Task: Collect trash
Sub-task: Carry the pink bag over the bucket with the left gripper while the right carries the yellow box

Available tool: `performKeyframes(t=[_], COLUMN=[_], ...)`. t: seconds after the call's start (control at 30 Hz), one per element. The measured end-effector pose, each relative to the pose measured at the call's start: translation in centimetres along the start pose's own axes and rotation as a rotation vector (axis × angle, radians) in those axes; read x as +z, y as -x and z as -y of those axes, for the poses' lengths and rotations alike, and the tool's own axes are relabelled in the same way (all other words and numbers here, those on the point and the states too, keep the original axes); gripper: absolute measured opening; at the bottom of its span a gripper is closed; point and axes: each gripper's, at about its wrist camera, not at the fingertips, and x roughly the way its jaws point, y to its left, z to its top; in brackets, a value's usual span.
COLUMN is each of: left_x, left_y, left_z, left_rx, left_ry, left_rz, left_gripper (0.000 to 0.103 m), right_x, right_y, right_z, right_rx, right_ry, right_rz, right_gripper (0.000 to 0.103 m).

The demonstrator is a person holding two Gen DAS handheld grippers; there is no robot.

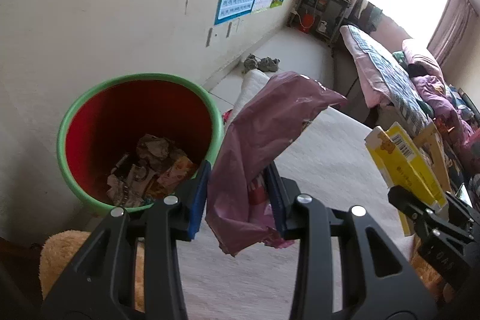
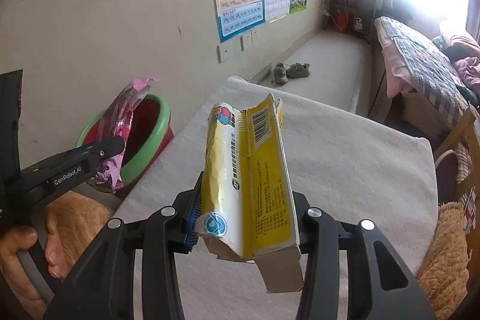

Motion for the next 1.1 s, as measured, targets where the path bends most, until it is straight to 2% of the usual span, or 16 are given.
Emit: performKeyframes(t=[1.1], left_x=[0.6], left_y=[1.5], left_z=[-4.7], left_rx=[0.073], left_ry=[0.106], left_rz=[0.053], left_gripper=[0.035], right_x=[2.0], right_y=[-0.8], right_z=[-5.1], right_rx=[0.08], right_ry=[0.104], right_rz=[0.012], right_gripper=[0.042])
